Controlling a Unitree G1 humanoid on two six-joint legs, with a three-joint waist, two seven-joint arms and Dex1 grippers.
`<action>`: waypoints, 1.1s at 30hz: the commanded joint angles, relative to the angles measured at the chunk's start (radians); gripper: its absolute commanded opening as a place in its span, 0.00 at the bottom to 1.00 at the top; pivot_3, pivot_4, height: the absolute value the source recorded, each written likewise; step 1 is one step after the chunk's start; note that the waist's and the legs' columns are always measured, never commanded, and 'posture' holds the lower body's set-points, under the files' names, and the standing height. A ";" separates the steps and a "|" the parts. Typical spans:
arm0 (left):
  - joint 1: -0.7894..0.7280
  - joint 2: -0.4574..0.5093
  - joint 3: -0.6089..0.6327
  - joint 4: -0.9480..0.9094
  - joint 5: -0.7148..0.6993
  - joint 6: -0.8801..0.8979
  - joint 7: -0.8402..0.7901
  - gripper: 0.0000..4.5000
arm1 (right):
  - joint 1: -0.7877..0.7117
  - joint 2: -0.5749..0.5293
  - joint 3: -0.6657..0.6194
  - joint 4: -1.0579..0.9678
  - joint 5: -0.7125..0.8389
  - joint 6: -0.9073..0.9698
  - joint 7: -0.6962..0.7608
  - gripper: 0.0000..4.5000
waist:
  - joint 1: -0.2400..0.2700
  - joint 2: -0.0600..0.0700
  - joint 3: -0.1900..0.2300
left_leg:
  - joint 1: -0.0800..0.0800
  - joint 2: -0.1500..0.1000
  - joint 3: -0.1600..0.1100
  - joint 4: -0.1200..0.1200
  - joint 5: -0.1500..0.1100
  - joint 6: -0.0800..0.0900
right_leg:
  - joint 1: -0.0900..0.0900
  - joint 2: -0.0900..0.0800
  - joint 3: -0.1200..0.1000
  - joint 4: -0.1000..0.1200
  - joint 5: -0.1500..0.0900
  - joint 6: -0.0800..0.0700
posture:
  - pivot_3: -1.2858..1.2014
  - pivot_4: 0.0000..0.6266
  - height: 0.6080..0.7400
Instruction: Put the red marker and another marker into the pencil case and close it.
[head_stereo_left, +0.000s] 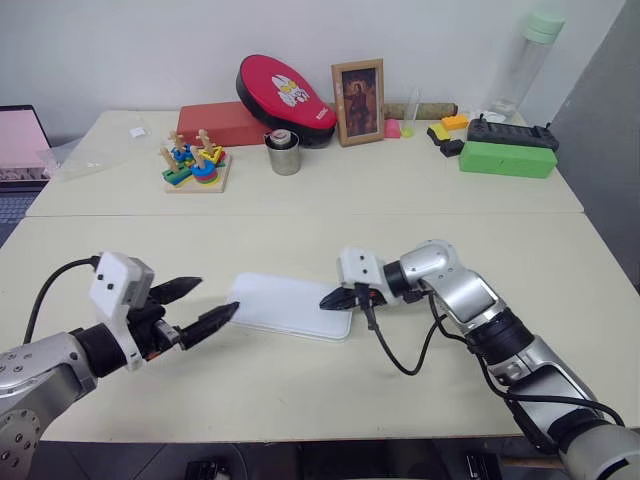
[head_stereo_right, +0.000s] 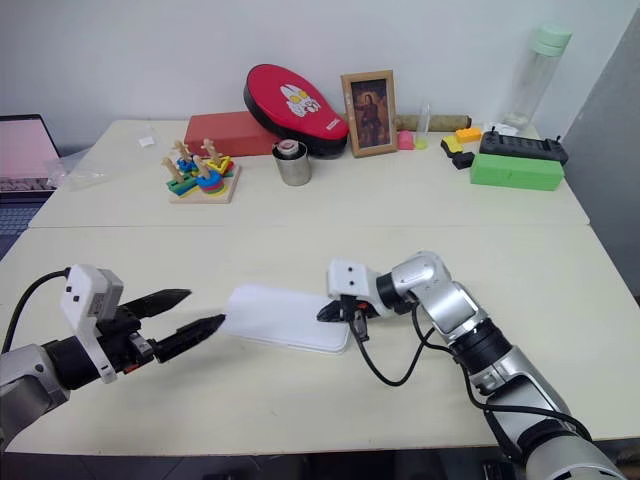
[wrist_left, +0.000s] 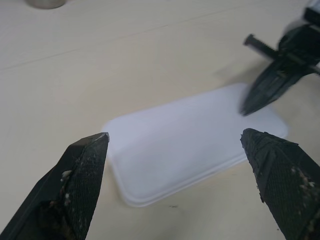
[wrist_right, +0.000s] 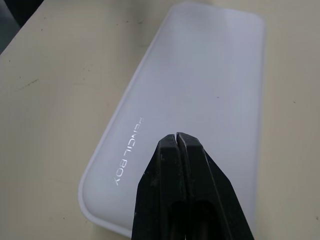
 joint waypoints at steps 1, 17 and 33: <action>-0.062 0.028 0.054 0.114 0.073 -0.049 0.033 1.00 | -0.041 -0.053 -0.170 -0.042 0.122 0.096 -0.013 0.04 | 0.001 0.000 0.000 | 0.000 0.000 0.000 0.000 0.000 0.000 | 0.000 0.000 0.000 0.000 0.000 0.000 | 0.52 0.24 1.00; -0.179 0.175 0.000 0.540 0.324 -0.240 -0.134 1.00 | 0.120 -0.302 -0.430 -0.144 0.223 0.368 -0.176 0.80 | 0.006 0.000 0.000 | -0.002 0.001 0.002 -0.012 0.000 0.000 | -0.007 0.000 0.001 -0.002 -0.001 -0.002 | 0.52 0.24 1.00; -0.317 0.166 -0.109 0.613 0.397 -0.262 -0.166 1.00 | 0.274 -0.387 -0.493 -0.400 0.346 0.505 -0.244 0.99 | 0.002 0.000 0.000 | -0.005 0.001 0.003 -0.011 0.000 0.000 | -0.009 0.000 0.000 -0.002 -0.001 -0.002 | 0.52 0.24 1.00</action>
